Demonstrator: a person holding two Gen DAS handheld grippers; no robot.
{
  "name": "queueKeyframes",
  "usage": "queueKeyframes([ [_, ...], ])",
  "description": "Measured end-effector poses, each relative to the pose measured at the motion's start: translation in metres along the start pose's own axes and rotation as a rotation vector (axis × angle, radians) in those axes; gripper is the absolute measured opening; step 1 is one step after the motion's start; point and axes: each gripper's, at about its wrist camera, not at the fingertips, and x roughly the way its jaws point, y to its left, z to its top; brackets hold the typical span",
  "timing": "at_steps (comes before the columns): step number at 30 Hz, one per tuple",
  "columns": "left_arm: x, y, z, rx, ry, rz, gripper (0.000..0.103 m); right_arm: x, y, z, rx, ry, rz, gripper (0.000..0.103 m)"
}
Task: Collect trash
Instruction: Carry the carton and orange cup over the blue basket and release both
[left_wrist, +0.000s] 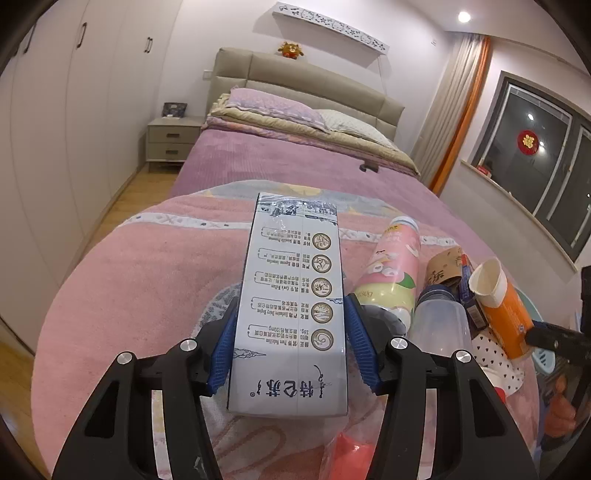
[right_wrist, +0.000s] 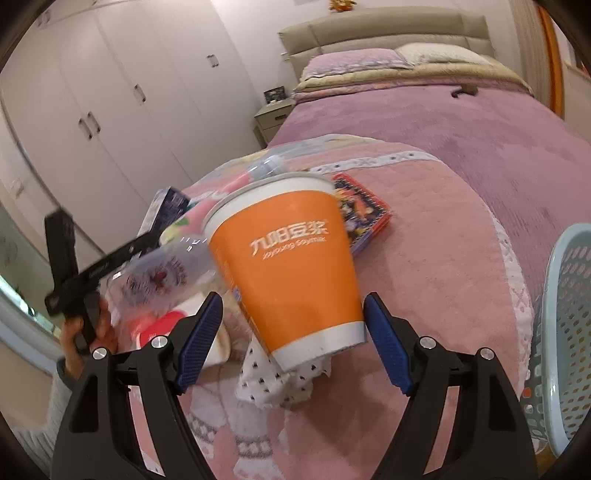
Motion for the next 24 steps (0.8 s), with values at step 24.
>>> queueKeyframes([
  [24,0.002,0.006,0.004,-0.035,-0.006,-0.017,0.053,0.021,-0.01,0.008,0.041,-0.021,0.001,0.063],
])
